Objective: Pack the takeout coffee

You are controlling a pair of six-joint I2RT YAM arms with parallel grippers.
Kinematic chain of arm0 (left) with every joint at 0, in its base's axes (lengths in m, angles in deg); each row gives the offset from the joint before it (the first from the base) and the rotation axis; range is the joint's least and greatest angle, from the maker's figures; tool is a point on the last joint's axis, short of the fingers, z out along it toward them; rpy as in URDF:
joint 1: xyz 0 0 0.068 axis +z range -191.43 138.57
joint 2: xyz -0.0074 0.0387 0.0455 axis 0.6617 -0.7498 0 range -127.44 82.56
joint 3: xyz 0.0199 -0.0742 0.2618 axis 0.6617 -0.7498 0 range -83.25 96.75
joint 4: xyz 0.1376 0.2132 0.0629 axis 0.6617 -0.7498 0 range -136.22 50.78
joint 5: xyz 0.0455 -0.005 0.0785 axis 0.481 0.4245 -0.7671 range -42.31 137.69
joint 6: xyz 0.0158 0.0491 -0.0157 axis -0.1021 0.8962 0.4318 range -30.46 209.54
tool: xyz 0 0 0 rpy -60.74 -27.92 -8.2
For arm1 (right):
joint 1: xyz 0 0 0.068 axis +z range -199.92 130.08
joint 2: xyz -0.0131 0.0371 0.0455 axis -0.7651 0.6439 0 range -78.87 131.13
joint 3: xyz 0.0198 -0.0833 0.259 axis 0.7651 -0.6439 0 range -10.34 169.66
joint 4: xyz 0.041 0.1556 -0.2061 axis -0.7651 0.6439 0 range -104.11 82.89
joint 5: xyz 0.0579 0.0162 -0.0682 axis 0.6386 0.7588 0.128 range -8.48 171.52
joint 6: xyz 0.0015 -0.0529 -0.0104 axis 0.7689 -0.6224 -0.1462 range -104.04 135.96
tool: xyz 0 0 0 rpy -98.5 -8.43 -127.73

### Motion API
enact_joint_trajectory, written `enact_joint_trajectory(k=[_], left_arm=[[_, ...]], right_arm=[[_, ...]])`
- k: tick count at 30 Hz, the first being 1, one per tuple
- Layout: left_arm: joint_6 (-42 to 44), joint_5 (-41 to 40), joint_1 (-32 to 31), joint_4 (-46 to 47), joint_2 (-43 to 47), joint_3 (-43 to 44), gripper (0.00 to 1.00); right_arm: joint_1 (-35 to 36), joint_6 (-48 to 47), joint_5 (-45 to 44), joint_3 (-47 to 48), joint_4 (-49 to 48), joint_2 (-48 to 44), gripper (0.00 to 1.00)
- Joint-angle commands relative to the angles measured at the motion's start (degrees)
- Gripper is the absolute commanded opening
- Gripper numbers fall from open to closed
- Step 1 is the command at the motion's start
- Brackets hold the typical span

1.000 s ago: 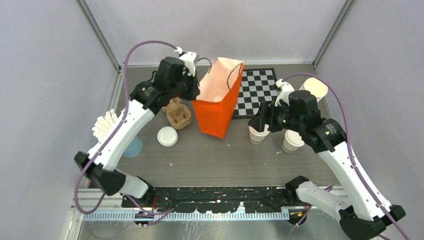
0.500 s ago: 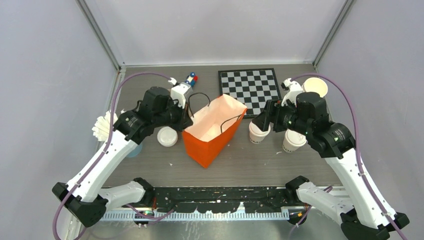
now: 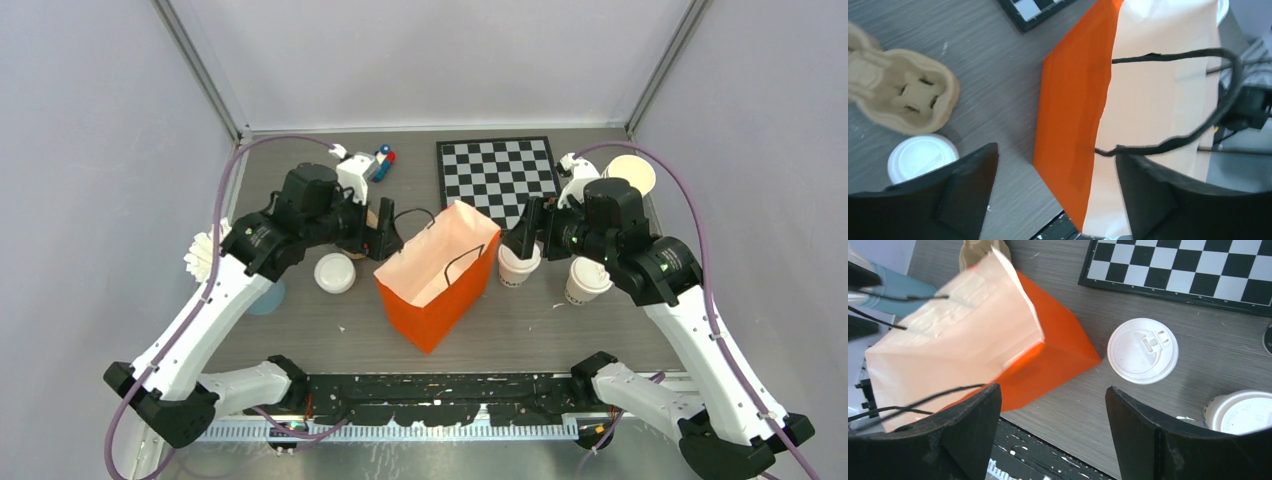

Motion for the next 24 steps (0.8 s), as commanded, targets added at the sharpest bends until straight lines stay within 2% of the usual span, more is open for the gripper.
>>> enact_joint_trajectory(k=[1,3,6,8,11,15,19,21,24], left_arm=[[-5.5,-12.2,0.0,-5.2,2.0,7.2,0.99],[-8.4,-21.1,0.0,-7.7,1.5,11.1,1.00],[-11.2,-27.1,0.1,-8.9,0.2,15.2,1.00],[-11.9,-30.2,0.3,-8.5,-2.0,18.1,1.00],[-12.7,-29.8,2.8,-10.8,-8.7,25.0,1.00],[-18.3,-29.8,7.7,-17.7,-18.5,32.5,1.00],[-20.0,-30.7,10.0,-13.0,-23.5,32.0,0.99],[-20.9,-30.5,11.7,-9.9,-24.9,29.8,0.96],[-23.5,-29.5,14.0,-6.9,-26.7,26.3,0.83]], right_arm=[[0.2,-1.3,-1.9,-1.2,0.8,-2.5,0.84],[0.2,-0.7,-2.4,-2.6,1.6,-4.6,0.88],[0.1,0.2,0.5,-7.5,-1.1,-9.9,0.91],[0.2,3.6,-0.4,-12.1,-4.2,-14.1,0.91],[0.2,10.3,-3.4,-16.0,-5.4,-18.9,0.90],[0.2,15.4,-9.3,-12.3,1.3,-20.4,0.88],[0.1,14.2,-12.4,-4.0,9.2,-18.8,0.88],[0.2,12.6,-14.1,-1.2,11.0,-17.6,0.88],[0.2,9.7,-14.9,2.6,12.1,-15.3,0.88]])
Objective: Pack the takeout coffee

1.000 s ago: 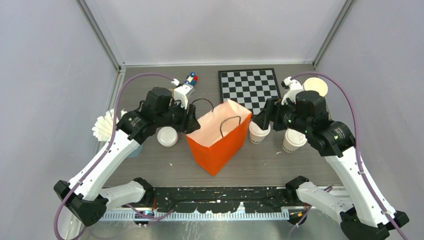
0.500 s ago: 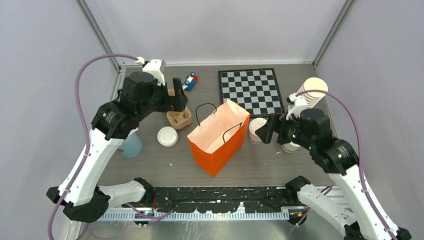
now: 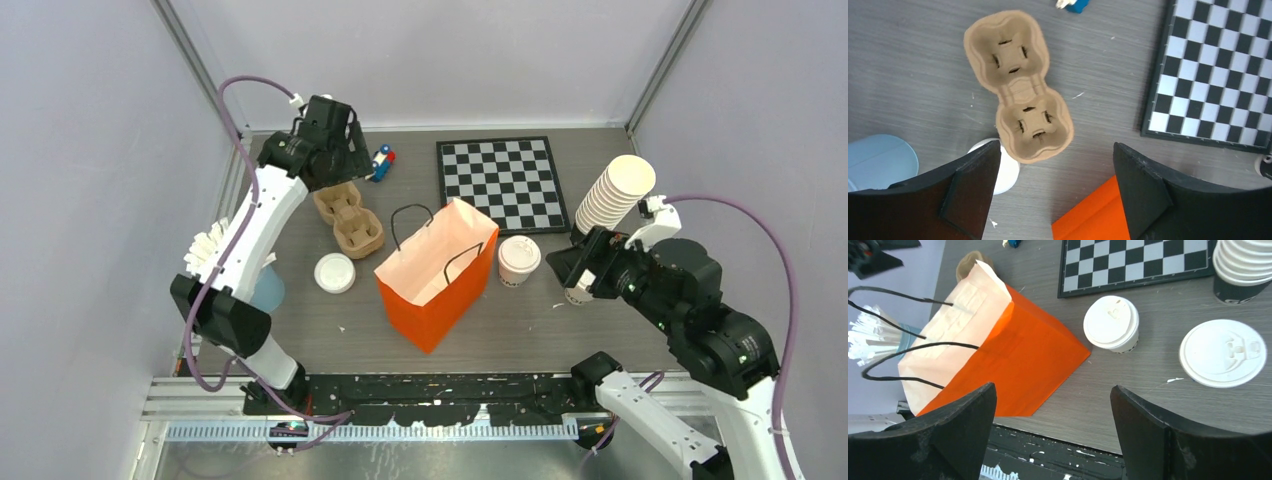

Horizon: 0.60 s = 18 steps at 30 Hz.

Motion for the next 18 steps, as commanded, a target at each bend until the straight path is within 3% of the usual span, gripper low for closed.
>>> enact_joint_trajectory(k=[1,13,18], left_arm=[[-4.4,-0.6,2.9,5.9,-0.2,-4.1,0.81],[-8.6,3.5,7.4,12.4,-8.6,-10.9,0.58],[-9.2,2.1,7.6,12.2,-11.7,-10.1,0.56]], right_arm=[[0.2,-3.3,-3.9,6.6,3.4,3.6,0.88],[0.1,-7.1,-4.2,11.2,4.2,8.8,0.87],[0.2,-8.5,-3.3,12.9,4.4,11.0,0.87]])
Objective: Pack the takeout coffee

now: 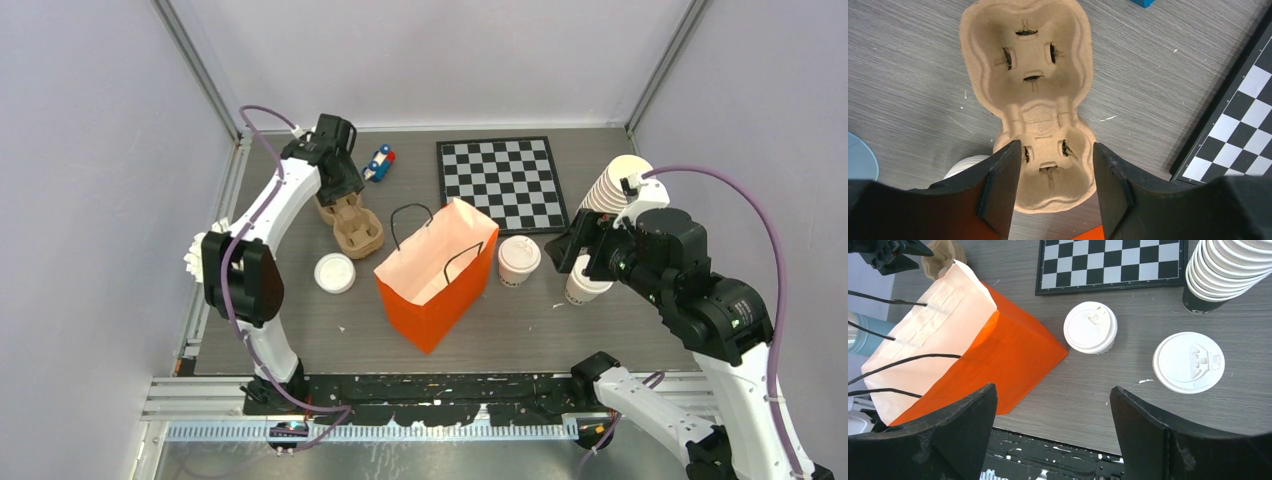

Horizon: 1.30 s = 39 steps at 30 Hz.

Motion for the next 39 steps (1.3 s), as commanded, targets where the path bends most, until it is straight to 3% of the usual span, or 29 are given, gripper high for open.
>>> enact_joint_trajectory(k=[1,23,34,39], left_arm=[[-1.6,-0.9,0.3,2.7,-1.4,1.2,0.56],[0.0,-1.2,1.4,4.9,-5.1,-4.3,0.47],[1.1,-0.8,2.0,3.4,-7.8,-1.7,0.45],[1.1,0.0,2.0,2.7,-7.3,-1.1,0.36]], right_arm=[[0.1,-2.5,-0.3,4.0,-0.5,2.2,0.87],[0.2,-1.5,-2.3,5.0,-2.1,4.3,0.84],[0.1,-1.2,-3.4,5.0,-1.1,3.7,0.84],[0.2,-1.3,-3.9,5.0,-1.2,4.2,0.84]])
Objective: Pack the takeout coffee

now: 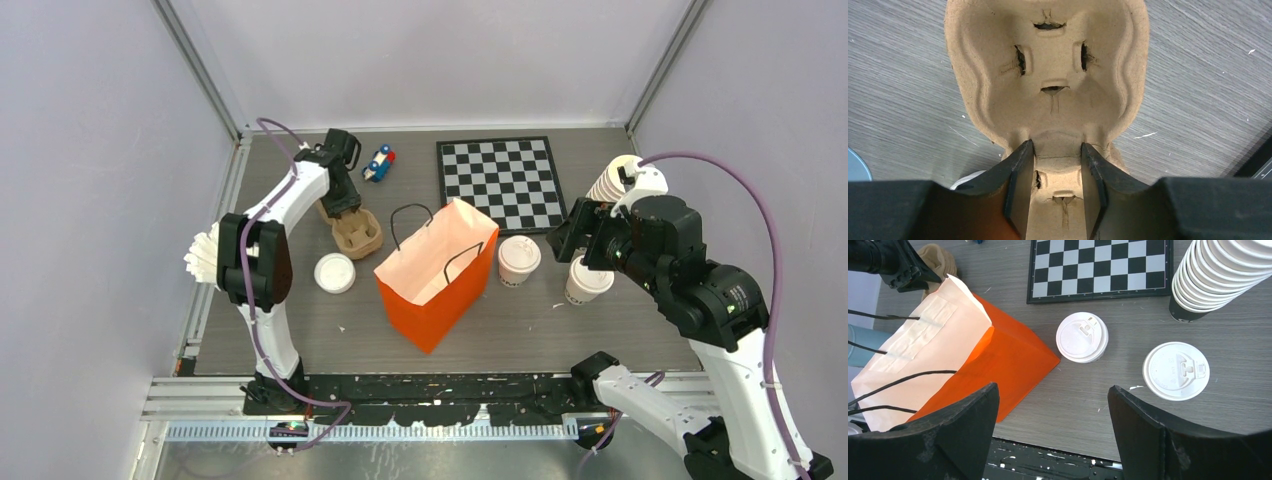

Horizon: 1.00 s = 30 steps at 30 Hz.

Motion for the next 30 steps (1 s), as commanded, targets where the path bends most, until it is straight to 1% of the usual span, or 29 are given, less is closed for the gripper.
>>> enact_joint_trajectory(k=[1,7,15,20,23,26,30], left_arm=[[0.5,0.1,0.5,-0.8,0.5,2.8,0.34],[1.9,-0.2,0.6,-4.0,2.4,5.9,0.32],[3.1,-0.4,0.5,-6.7,3.6,8.4,0.32],[5.6,0.7,0.5,-9.6,5.9,11.8,0.31],[7.9,2.6,0.5,-10.6,8.9,14.5,0.32],[10.1,6.6,0.5,-10.5,12.5,17.9,0.32],[13.0,17.9,0.5,-9.1,16.1,22.3,0.34]], right_arm=[[0.2,0.2,-1.4,1.3,-1.3,0.3,0.84],[0.2,0.0,-1.4,0.6,-1.4,0.3,0.84],[0.1,0.1,-1.1,0.6,-1.6,1.1,0.84],[0.2,1.7,-0.7,-0.1,-1.6,1.2,0.84],[0.1,3.2,0.1,-0.7,-1.9,1.3,0.84],[0.1,4.6,0.7,-0.8,-2.0,1.6,0.84],[0.1,6.3,3.4,-0.4,-2.3,2.8,0.84]])
